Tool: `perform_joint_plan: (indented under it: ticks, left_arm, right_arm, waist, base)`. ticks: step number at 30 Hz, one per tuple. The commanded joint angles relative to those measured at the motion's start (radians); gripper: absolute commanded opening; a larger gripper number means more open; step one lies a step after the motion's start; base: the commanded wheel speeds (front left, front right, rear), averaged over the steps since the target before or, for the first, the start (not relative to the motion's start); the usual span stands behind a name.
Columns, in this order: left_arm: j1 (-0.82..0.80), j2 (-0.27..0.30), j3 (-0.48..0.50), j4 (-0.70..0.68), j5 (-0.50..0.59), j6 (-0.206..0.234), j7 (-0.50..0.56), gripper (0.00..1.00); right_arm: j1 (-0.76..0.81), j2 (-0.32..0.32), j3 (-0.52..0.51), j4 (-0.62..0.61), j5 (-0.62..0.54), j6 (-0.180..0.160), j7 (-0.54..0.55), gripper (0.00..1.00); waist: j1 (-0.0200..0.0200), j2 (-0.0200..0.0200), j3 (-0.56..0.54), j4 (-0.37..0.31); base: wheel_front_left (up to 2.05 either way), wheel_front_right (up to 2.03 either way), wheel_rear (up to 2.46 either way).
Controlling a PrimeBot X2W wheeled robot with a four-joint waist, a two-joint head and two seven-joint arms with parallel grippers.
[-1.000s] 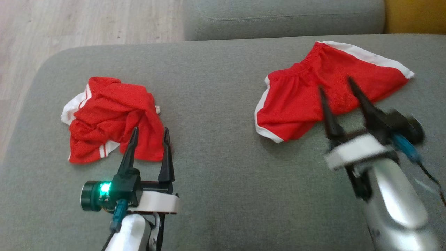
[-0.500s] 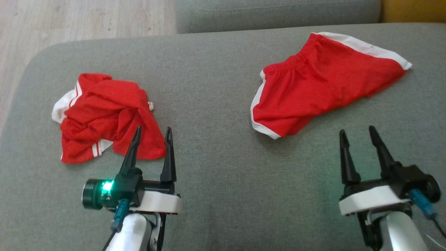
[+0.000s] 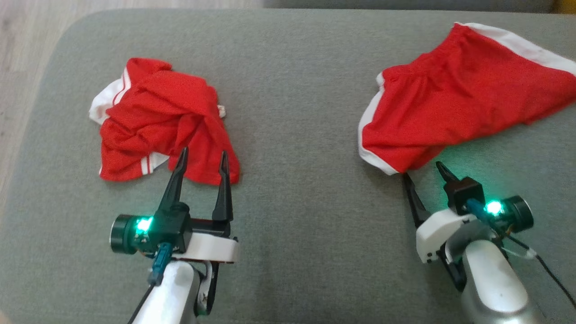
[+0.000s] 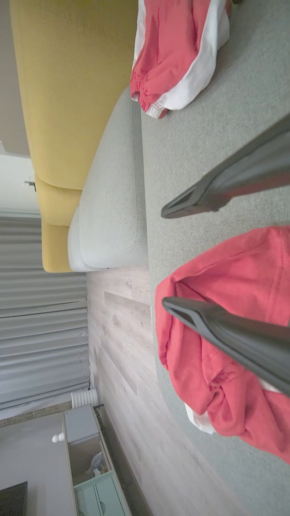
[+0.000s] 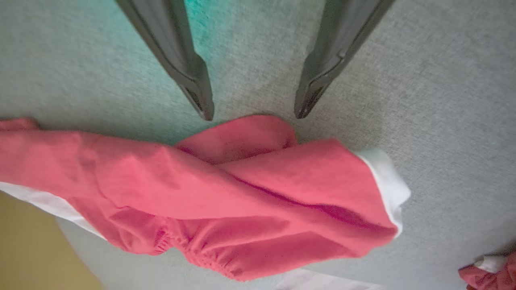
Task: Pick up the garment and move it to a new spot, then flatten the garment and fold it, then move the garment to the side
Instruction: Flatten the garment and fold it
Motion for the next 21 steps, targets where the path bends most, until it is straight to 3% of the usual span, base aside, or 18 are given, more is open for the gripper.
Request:
perform_joint_plan:
  ticks: [1,8,10,21]
  left_arm:
    - [-0.043,0.000,0.017,-0.026,-0.005,0.003,-0.004,1.00]
    - [-0.058,0.000,0.006,-0.026,-0.013,0.013,-0.004,1.00]
    - [-0.060,0.000,0.004,-0.026,-0.014,0.015,-0.004,1.00]
    - [-0.032,0.000,0.029,-0.010,-0.013,0.016,-0.004,1.00]
  right_arm:
    - [-0.045,-0.008,0.018,-0.002,-0.019,0.007,-0.003,1.00]
    - [-0.126,-0.010,0.000,0.127,-0.068,0.007,-0.036,1.00]
    - [-0.143,-0.009,-0.004,0.161,-0.070,0.007,-0.039,0.00]
    - [-0.125,-0.035,-0.023,0.229,-0.064,0.007,-0.068,0.00]
  waist:
    - [-0.0001,0.0000,0.019,0.023]
    - [-0.0001,0.0000,0.040,0.049]
    - [-0.0001,0.0000,0.042,0.051]
    - [-0.0001,0.0000,-0.039,-0.029]
  base:
    - [0.00,0.00,0.00]
    - [0.00,0.00,0.00]
    - [0.00,0.00,0.00]
    - [0.00,0.00,0.00]
